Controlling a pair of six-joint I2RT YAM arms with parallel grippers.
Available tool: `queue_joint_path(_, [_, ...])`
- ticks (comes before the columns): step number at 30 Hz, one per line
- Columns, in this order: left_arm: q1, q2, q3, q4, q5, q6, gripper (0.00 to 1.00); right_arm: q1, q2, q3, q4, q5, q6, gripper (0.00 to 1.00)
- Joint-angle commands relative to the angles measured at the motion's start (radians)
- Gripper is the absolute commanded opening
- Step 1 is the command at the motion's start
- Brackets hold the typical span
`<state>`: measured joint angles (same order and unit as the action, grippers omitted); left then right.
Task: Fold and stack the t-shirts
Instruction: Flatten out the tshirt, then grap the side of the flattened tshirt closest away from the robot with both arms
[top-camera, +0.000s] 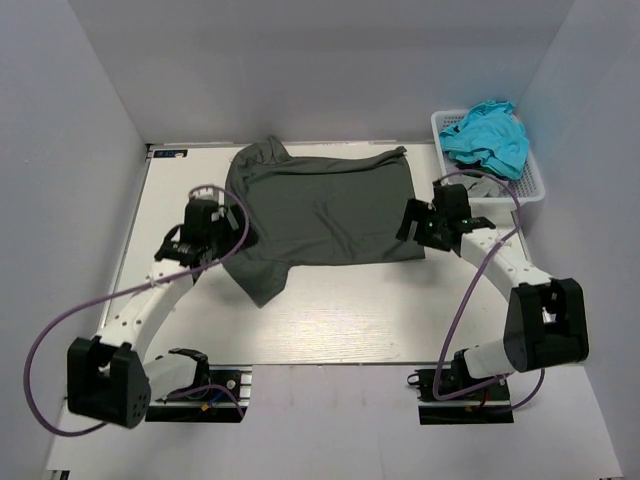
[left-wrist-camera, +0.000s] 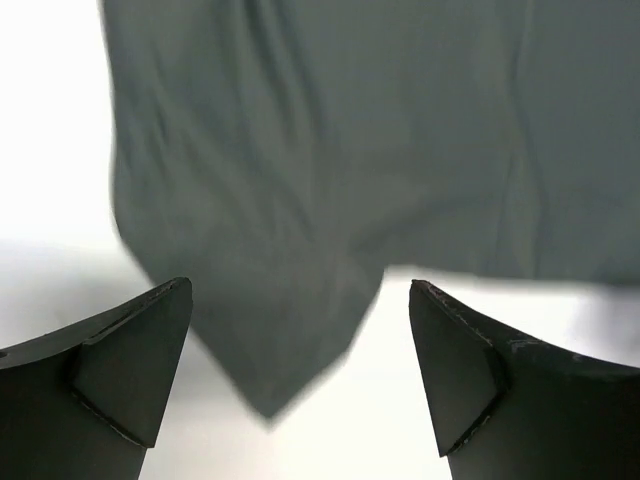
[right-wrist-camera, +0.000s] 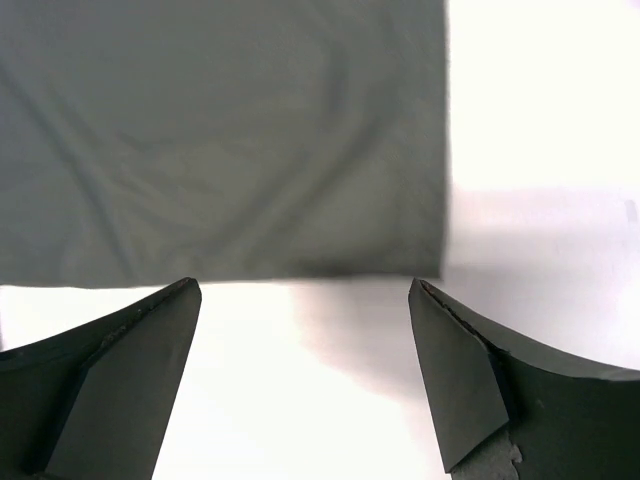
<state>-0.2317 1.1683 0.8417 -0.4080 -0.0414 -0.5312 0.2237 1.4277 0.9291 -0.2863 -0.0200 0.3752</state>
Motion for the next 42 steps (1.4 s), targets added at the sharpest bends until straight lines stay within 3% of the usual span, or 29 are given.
queue_joint_path(1, [-0.020,-0.067,-0.117,-0.103,0.127,-0.099,1.00,-0.004,-0.046,-0.044,-0.030,0.104,0.105,0.90])
queue_joint_path(5, [-0.040,-0.067,-0.219,-0.132,0.162,-0.124,1.00,-0.018,-0.015,-0.072,-0.065,0.201,0.165,0.90])
queue_joint_path(11, [-0.096,0.033,-0.241,-0.114,0.155,-0.124,0.96,-0.047,0.138,0.005,-0.126,0.186,0.197,0.90])
queue_joint_path(17, [-0.147,0.079,-0.262,-0.114,0.131,-0.124,0.78,-0.061,0.186,0.004,-0.085,0.138,0.212,0.90])
queue_joint_path(24, [-0.185,0.200,-0.250,-0.043,0.087,-0.133,0.45,-0.064,0.273,0.056,-0.077,0.095,0.176,0.69])
queue_joint_path(25, [-0.185,0.211,-0.239,-0.043,0.078,-0.133,0.41,-0.060,0.277,0.057,-0.071,0.089,0.176,0.57])
queue_joint_path(29, [-0.195,0.225,-0.190,-0.113,0.017,-0.133,0.25,-0.060,0.295,0.051,-0.054,0.040,0.172,0.30])
queue_joint_path(31, [-0.204,0.202,-0.179,-0.149,-0.017,-0.148,0.00,-0.061,0.293,0.043,-0.036,-0.018,0.145,0.12])
queue_joint_path(32, [-0.204,0.192,-0.170,-0.181,-0.028,-0.160,0.00,-0.063,0.286,0.048,-0.045,-0.021,0.146,0.00])
queue_joint_path(37, [-0.213,0.068,-0.115,-0.446,-0.081,-0.220,0.00,-0.060,0.160,0.028,-0.197,0.015,0.088,0.00])
queue_joint_path(42, [-0.222,-0.012,-0.102,-0.631,0.084,-0.291,0.00,-0.063,0.024,-0.047,-0.293,0.046,0.087,0.00])
